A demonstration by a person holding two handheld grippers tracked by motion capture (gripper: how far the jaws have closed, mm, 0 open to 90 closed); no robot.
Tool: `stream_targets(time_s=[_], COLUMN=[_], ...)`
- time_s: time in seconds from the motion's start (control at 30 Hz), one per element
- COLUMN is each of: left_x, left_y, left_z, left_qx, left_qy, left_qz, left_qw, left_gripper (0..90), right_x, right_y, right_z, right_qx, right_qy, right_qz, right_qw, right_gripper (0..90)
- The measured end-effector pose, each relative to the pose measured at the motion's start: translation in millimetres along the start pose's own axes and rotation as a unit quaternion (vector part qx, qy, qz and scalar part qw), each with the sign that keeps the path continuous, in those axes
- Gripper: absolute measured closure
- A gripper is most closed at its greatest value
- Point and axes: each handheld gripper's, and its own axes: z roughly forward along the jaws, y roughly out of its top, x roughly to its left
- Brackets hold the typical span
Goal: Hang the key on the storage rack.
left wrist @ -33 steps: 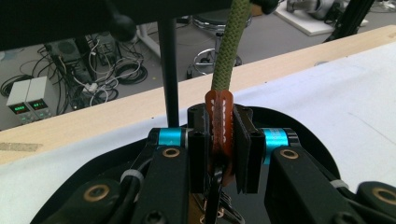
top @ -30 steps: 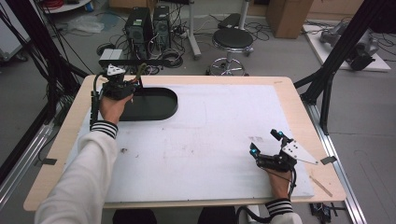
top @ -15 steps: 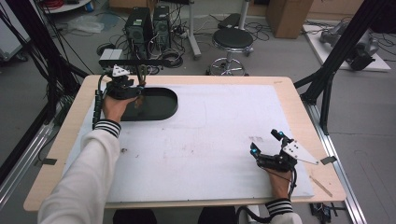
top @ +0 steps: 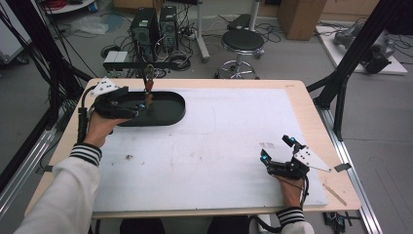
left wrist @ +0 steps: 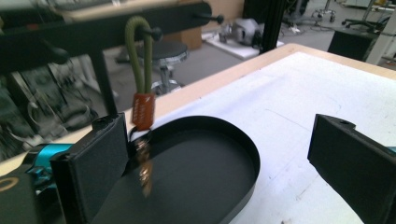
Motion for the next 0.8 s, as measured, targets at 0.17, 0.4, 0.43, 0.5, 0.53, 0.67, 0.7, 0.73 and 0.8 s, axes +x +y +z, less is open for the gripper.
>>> stream_targets(time_s=[0.17, 0.4, 0.43, 0.5, 0.53, 0.67, 0.7, 0.73, 0.8], left_x=[-9.4, -27.5, -30.7, -36.6, -38.6, -48.2, -49.6, -50.7, -52.7], left_y=[-15.0, -44.1, -47.2, -54.6, -57.8, -78.3, -83.5, -88.6, -98.2], left_z=[-30.6, -66.6, -70.1, -76.7, -78.9, -88.9, -90.6, -92.4, -95.0], left_qx=[-0.026, -0.063, -0.063, -0.078, -0.082, -0.101, -0.104, -0.103, -0.104], left_qy=[-0.021, -0.027, -0.026, -0.028, -0.030, -0.024, -0.024, -0.022, -0.015], left_qz=[0.009, 0.013, 0.016, 0.010, 0.010, 0.011, 0.005, 0.003, 0.000], left_qw=[0.9994, 0.9975, 0.9975, 0.9965, 0.9961, 0.9945, 0.9942, 0.9944, 0.9945], left_gripper=[5.8, 1.7, 1.7, 1.6, 1.7, 1.6, 1.6, 1.6, 1.6], right_x=[0.5, 0.0, -0.1, 0.2, 0.5, 0.5, 0.7, 0.7, 1.0], right_y=[0.1, 0.0, 0.0, -0.1, -0.2, -0.4, -0.4, -0.4, -0.3], right_z=[-0.2, -0.2, -0.2, -0.5, -1.1, -1.6, -1.5, -1.4, -1.3], right_qx=[0.001, -0.001, -0.001, -0.001, -0.003, -0.004, -0.004, -0.005, -0.005], right_qy=[0.000, 0.003, 0.003, 0.003, 0.001, 0.001, 0.001, 0.001, 0.000], right_qz=[0.000, 0.000, 0.000, 0.001, 0.001, 0.004, 0.004, 0.001, -0.004], right_qw=[1.0000, 1.0000, 1.0000, 1.0000, 1.0000, 1.0000, 1.0000, 1.0000, 1.0000], right_gripper=[0.3, 0.3, 0.3, 0.3, 0.3, 0.3, 0.3, 0.3, 0.3])
